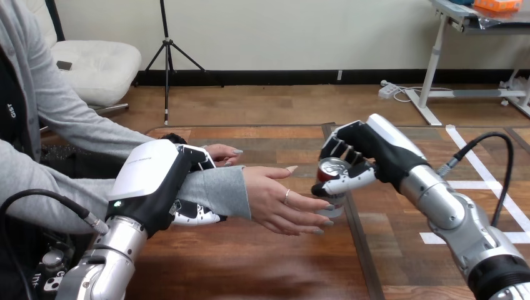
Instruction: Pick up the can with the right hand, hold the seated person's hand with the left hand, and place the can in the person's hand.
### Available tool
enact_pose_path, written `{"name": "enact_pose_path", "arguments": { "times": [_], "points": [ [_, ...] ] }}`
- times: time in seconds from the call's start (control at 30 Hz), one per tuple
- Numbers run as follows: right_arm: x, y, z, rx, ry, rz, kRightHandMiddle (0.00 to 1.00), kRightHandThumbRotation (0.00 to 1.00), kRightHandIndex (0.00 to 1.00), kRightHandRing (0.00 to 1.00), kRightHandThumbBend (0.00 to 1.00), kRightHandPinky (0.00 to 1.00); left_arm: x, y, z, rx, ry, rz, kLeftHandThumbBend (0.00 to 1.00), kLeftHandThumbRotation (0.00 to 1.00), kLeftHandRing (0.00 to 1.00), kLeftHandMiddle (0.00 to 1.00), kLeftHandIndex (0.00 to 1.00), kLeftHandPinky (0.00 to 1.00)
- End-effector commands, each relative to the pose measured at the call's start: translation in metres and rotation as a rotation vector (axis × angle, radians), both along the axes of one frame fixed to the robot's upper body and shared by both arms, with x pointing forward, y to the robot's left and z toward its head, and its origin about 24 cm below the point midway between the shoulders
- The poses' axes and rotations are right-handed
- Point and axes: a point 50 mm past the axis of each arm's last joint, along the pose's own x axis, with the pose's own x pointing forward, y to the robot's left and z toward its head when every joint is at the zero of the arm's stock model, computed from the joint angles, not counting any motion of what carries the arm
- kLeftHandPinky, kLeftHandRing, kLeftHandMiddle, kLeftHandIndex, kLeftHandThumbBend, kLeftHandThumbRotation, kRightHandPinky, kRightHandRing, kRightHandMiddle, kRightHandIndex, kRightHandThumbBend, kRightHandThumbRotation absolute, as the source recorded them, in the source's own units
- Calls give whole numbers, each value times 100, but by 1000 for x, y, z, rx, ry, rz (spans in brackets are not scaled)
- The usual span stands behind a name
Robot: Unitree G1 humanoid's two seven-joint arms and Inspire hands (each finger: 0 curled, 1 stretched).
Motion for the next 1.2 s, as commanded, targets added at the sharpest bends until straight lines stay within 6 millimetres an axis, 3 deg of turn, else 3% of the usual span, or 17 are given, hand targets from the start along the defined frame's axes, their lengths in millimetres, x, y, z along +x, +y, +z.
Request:
{"name": "enact_pose_path", "arguments": {
  "times": [0.0,1.17],
  "points": [
    [22,24,57,36,-181,76,41,0,41,38,67,36,1,-3,7,-29,-33,-1,75,0,38,43,43,31],
    [21,54,66,83,-212,178,40,0,41,36,65,34,1,-5,6,-45,-41,-1,75,0,37,42,43,30]
  ]
}}
